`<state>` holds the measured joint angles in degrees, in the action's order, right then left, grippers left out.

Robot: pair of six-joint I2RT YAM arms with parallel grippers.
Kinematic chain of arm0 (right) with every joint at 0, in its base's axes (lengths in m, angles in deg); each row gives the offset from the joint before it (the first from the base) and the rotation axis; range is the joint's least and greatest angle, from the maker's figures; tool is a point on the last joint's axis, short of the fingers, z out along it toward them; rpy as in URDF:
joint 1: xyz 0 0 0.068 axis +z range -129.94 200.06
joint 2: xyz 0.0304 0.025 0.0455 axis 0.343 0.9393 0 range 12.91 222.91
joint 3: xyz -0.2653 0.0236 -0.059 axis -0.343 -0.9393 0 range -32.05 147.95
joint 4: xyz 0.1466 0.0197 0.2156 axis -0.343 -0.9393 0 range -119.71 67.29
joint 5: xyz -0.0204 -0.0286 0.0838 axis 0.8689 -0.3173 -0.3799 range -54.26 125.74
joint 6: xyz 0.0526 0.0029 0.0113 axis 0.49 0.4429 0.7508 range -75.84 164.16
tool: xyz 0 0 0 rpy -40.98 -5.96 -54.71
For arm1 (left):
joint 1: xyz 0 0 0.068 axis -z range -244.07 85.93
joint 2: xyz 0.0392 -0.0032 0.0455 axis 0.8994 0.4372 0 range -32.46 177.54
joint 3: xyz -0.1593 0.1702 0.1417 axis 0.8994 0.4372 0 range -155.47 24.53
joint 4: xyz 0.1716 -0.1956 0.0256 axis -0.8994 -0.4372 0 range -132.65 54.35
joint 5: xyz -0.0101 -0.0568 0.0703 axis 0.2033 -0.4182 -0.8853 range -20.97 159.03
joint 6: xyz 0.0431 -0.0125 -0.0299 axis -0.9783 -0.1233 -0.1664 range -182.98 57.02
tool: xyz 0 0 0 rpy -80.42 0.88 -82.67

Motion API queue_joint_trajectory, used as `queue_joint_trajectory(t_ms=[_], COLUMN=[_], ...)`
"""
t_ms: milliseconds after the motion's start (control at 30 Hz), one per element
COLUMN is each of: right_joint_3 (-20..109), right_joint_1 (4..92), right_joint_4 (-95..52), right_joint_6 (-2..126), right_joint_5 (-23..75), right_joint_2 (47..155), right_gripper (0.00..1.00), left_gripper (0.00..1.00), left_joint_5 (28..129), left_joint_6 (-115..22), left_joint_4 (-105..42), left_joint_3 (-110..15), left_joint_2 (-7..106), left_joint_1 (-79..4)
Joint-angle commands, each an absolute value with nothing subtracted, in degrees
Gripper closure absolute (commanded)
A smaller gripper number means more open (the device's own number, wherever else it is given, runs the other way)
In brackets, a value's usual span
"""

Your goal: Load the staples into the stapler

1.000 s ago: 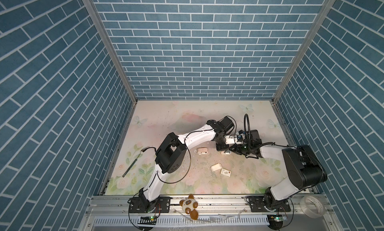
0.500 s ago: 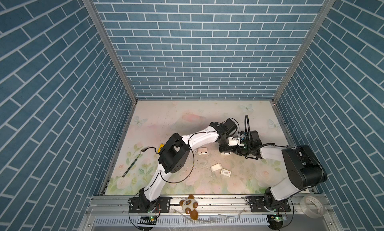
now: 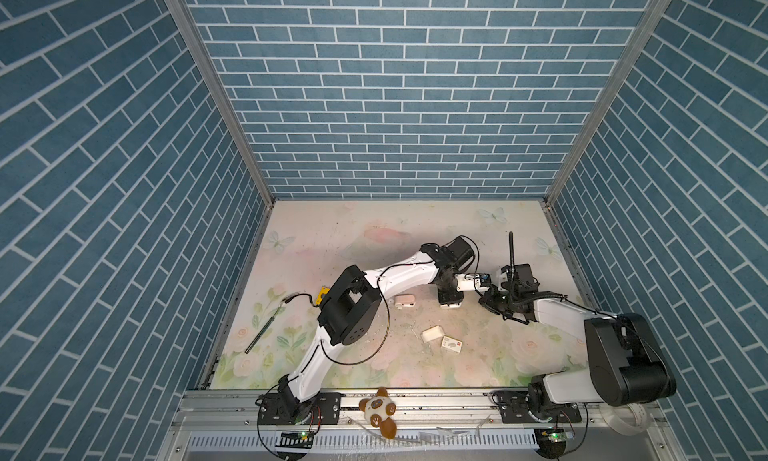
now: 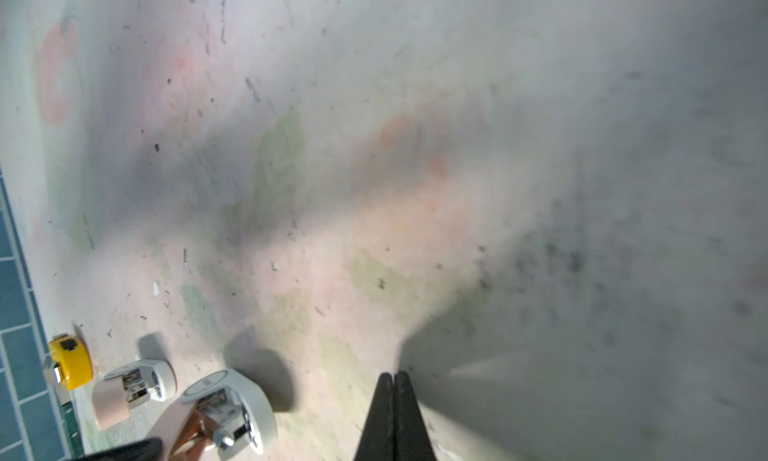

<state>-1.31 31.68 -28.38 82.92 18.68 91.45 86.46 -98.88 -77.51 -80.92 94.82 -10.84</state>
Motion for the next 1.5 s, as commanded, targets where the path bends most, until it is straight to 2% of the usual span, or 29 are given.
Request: queue_joint_trajectory(t_ms=[0, 533, 1100, 1467], right_joint_3=[-0.5, 1.0, 1.4, 0.0], right_joint_1=[30.6, 29.2, 29.0, 29.0], right_joint_4=[-39.0, -54.8, -56.9, -56.0], right_joint_6=[84.5, 84.5, 84.2, 84.4], right_joint_5=[26.9, 36.8, 38.5, 37.6], right_joint_2=[86.4, 67.2, 63.5, 62.5], right_gripper=[0.96, 0.96, 0.97, 0.97], left_gripper=[0.91, 0.95, 0.99, 1.00], left_joint_5=[84.3, 79.9, 81.0, 78.3], left_joint_6=[-98.3, -99.8, -101.7, -100.0], left_joint_4=[-81.5, -90.6, -105.2, -101.8], left_joint_3=[-82.5, -92.6, -104.7, -100.6], left_joint_2=[98.3, 109.2, 121.0, 120.5], left_joint_1=[-10.1, -8.3, -7.1, -5.8])
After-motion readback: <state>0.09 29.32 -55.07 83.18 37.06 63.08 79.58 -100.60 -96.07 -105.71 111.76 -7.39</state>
